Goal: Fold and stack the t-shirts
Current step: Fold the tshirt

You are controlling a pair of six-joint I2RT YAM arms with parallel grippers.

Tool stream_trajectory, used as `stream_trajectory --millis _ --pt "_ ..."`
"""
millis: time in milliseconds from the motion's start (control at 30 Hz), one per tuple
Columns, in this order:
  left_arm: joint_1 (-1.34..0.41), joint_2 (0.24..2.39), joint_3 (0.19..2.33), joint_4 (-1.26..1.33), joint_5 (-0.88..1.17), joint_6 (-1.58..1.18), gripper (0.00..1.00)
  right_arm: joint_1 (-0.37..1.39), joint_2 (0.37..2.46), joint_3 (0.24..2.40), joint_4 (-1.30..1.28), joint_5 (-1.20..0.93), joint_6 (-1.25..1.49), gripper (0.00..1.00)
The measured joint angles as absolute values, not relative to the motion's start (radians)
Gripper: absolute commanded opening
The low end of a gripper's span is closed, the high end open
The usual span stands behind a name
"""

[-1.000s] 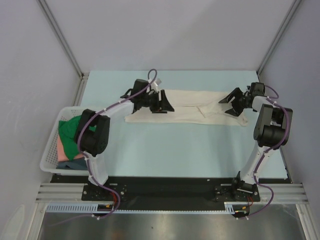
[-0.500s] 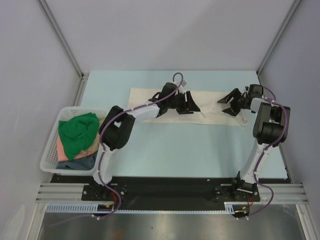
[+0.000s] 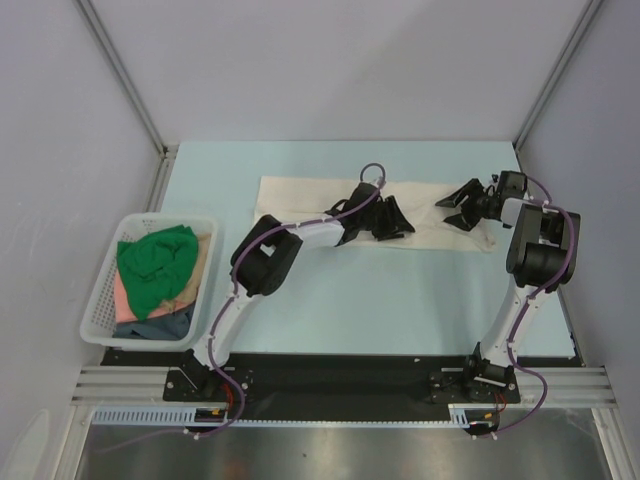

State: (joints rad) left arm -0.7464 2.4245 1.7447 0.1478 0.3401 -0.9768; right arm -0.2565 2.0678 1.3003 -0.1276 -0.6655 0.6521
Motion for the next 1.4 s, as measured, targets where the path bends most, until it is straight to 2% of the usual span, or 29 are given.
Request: stream_trajectory --millis 200,400,433,500,533,600,733,1100,1267,1400 --pt "-0.758 2.479 1.83 0.157 0.326 -1.029 0.49 -0.258 2.07 1.279 -0.089 -0.676 0.675 0.56" --pt "-0.757 2.521 1.898 0.154 0.325 -1.055 0.32 -0.264 2.07 1.264 -0.066 -0.676 0.684 0.47" --pt "-0.757 2.53 1.914 0.153 0.325 -1.056 0.25 -0.266 2.07 1.259 -0.06 -0.677 0.687 0.39" --pt "-0.756 2.543 1.936 0.151 0.326 -1.059 0.19 -0.269 2.07 1.252 -0.045 -0.68 0.693 0.3" --pt "-0.756 2.547 1.943 0.148 0.326 -1.058 0.15 -0.27 2.07 1.251 -0.037 -0.681 0.698 0.22" --pt "-0.755 2.548 1.946 0.144 0.329 -1.058 0.08 -0.272 2.07 1.25 -0.022 -0.683 0.704 0.12" --pt "-0.751 2.547 1.949 0.127 0.347 -1.054 0.04 -0.273 2.069 1.25 -0.022 -0.681 0.705 0.0" --pt "-0.737 2.54 1.927 0.093 0.399 -1.054 0.03 -0.272 1.97 1.264 -0.245 -0.598 0.653 0.0" --pt "-0.73 2.537 1.926 0.091 0.427 -1.054 0.06 -0.257 1.92 1.27 -0.327 -0.533 0.622 0.06" --pt "-0.724 2.532 1.909 0.093 0.45 -1.055 0.07 -0.244 1.921 1.286 -0.393 -0.489 0.601 0.16"
